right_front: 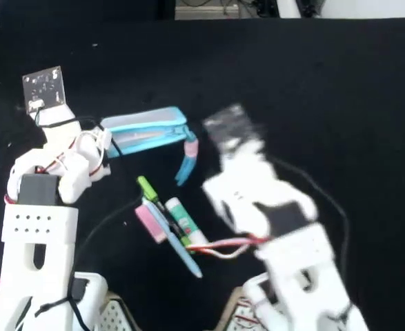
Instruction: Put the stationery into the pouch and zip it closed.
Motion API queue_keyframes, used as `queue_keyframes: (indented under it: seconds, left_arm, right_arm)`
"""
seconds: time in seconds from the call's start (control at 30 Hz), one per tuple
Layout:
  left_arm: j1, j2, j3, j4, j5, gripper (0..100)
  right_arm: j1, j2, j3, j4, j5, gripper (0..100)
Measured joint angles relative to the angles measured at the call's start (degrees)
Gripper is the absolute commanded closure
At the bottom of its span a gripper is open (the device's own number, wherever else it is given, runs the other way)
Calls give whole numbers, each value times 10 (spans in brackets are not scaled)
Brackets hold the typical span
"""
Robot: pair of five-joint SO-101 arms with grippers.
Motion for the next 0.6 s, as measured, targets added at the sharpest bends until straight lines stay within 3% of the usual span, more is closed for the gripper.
queue_keyframes:
  seconds: [0.17, 0.3, 0.47, 0.6]
  left_arm:
    - [0, 0, 0, 0, 0, 970]
    - [0, 0, 0, 0, 0, 970]
    - [-10, 10, 1, -3, 0, 970]
    - [-20, 18, 2, -4, 0, 970]
  right_arm:
    - [-81, 81, 69, -96, 1, 867]
    - [-105, 156, 70, -156, -25, 848]
    - [-110, 258, -4, -142, -76, 708]
    - [-127, 331, -53, -125, -101, 736]
